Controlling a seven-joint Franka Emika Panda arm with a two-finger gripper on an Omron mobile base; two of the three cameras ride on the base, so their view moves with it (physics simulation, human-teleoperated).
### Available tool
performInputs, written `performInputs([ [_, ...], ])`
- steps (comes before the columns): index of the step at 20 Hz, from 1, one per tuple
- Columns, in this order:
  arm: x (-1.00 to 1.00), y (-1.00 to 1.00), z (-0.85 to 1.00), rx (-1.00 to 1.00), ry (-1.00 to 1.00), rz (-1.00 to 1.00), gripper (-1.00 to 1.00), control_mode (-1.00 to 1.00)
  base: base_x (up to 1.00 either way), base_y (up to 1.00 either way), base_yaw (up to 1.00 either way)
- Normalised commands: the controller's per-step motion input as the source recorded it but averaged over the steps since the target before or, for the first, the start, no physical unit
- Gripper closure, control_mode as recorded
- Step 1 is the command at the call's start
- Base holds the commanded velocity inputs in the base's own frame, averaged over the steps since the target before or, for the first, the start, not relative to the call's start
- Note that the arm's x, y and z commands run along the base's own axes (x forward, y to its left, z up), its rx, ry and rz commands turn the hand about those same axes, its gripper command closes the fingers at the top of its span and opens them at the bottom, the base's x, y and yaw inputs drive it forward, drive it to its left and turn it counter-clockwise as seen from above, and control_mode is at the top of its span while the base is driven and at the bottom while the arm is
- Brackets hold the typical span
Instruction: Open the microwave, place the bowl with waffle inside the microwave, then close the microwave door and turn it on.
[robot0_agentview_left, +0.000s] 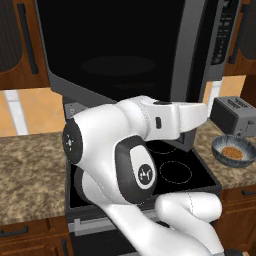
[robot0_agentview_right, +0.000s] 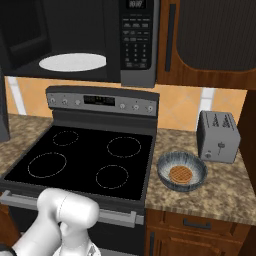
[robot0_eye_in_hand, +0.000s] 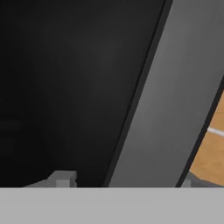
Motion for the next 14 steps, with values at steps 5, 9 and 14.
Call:
performInputs([
  [5,0.0,0.01,0.01,-0.04,-0.01,-0.01,-1.0,-1.0,0.0,0.0,0.0],
  [9,0.0,0.05,0.07,-0.08,-0.16,0.0,-1.0,-1.0,0.0,0.0,0.0],
  [14,-0.3,0.0,0.22,-0.05,-0.22,0.02,-1.0,-1.0,0.0,0.0,0.0],
])
